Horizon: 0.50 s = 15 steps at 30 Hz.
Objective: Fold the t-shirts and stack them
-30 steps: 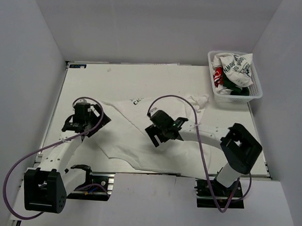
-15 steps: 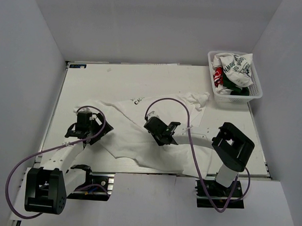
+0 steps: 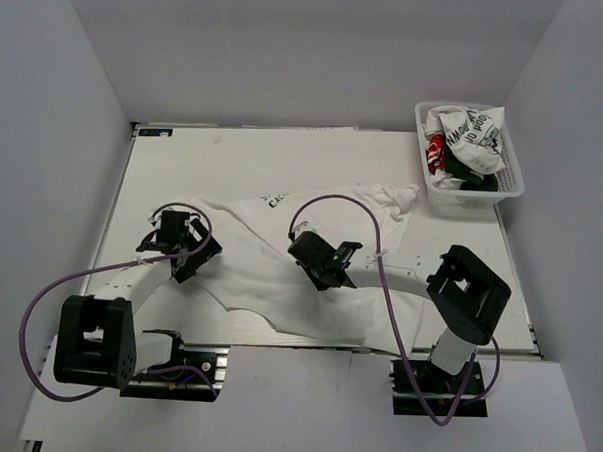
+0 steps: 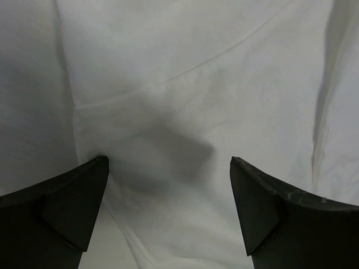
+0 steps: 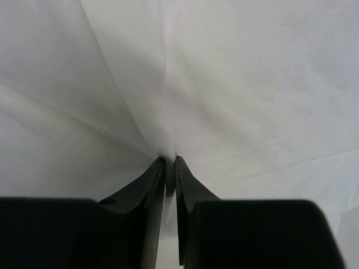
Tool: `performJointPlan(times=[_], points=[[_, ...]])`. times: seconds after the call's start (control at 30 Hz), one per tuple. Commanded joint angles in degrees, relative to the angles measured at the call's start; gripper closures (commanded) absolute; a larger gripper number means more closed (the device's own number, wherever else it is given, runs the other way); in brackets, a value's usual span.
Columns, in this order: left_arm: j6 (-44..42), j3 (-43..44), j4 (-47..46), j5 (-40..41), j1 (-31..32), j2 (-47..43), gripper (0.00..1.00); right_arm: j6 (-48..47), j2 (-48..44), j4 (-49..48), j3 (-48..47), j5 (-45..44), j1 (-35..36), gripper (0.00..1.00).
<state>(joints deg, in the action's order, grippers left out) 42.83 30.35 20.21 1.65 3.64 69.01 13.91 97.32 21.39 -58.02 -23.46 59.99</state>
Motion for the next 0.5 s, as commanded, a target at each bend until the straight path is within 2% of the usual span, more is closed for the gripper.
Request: performJointPlan(times=[0.0, 0.2, 0.23, 0.33, 0.47], points=[[1.3, 0.4, 7.5, 8.0, -0.1, 4.0, 0.00, -1.3, -1.2, 4.6, -2.4, 1.4, -0.3, 0.82], [1.8, 3.0, 10.2, 11.2, -0.7, 7.5, 0.00, -0.5, -2.8, 5.6, -1.5, 1.6, -0.7, 0.87], [1.8, 3.6, 10.7, 11.9, -0.7, 8.1, 0.00, -0.6, -3.2, 5.5, -1.4, 2.1, -0.7, 0.93], [2.3, 3.6, 10.7, 11.9, -0.7, 8.7, 0.00, -1.4, -3.2, 5.6, -1.7, 3.7, -0.9, 1.00], [2.9, 4.9, 12.0, 14.3, -0.7, 9.9, 0.00, -2.5, -3.2, 7.3, -2.7, 3.7, -1.5, 1.00]])
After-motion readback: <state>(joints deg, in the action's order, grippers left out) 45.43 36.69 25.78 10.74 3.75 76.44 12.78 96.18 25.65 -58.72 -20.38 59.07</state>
